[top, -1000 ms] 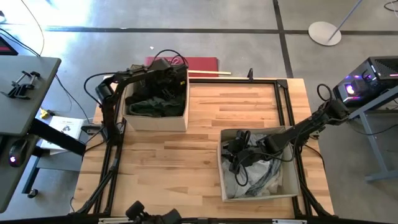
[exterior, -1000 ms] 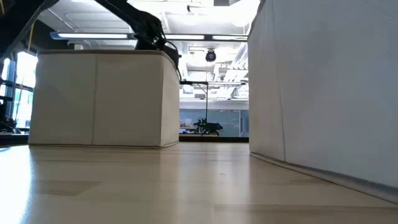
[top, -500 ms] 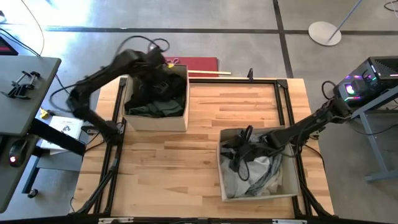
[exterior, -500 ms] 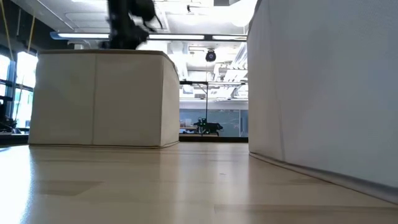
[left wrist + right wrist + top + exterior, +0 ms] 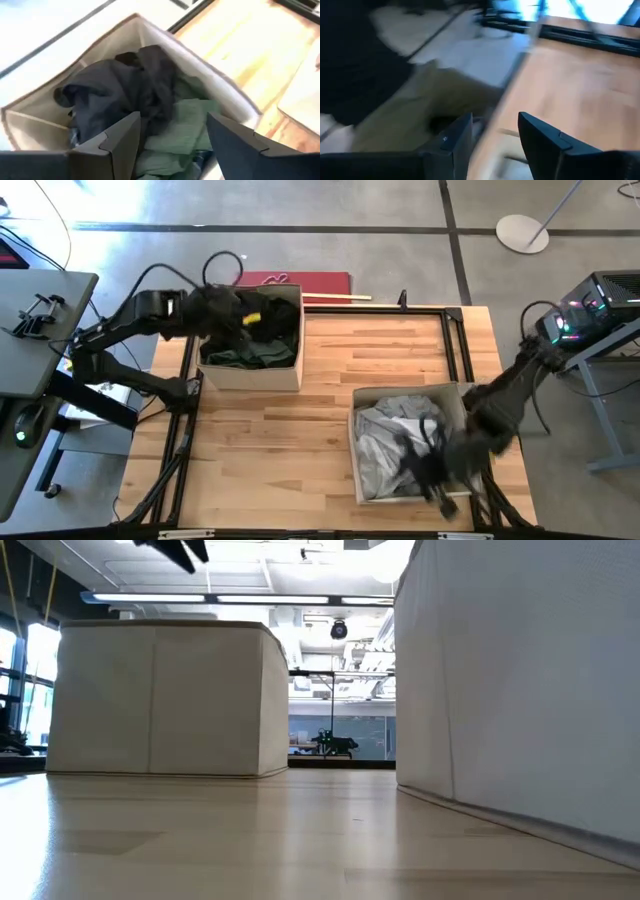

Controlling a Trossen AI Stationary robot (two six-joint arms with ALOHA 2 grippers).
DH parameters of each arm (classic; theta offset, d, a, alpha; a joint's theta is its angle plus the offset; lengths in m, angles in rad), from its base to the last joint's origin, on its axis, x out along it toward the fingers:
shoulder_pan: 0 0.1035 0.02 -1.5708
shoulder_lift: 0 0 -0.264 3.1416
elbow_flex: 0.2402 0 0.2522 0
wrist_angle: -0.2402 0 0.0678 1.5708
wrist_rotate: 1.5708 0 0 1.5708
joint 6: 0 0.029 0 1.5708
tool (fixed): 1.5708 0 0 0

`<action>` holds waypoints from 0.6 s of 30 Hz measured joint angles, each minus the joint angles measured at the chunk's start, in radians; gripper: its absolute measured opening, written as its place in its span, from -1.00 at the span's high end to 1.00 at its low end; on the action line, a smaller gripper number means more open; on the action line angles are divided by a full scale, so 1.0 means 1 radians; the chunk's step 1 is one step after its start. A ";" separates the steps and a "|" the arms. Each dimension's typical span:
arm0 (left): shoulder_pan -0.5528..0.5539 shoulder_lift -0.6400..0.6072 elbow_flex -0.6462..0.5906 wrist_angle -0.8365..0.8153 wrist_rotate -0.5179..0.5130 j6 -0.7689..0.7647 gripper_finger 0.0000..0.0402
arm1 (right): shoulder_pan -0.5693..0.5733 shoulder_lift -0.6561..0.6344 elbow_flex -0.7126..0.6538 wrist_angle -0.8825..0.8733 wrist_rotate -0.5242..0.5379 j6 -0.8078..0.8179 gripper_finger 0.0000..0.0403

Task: Sort clothes
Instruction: Move the bottom white laundry bin to the right of the top laundry bin

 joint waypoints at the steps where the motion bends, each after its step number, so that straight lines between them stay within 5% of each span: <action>1: -0.032 0.000 0.000 0.000 -0.020 -0.006 -0.10 | 0.036 0.034 0.042 0.000 -0.003 0.004 0.25; 6: -0.147 0.017 0.000 0.001 -0.125 -0.006 -0.10 | 0.166 0.216 0.246 -0.141 0.221 0.218 0.24; 11: -0.186 0.048 0.000 -0.001 -0.209 -0.001 -0.10 | 0.186 0.370 0.436 -0.575 0.217 0.659 0.07; 18: -0.179 0.072 0.000 -0.010 -0.214 0.070 -0.10 | 0.153 0.477 0.431 -0.769 0.064 0.773 -0.11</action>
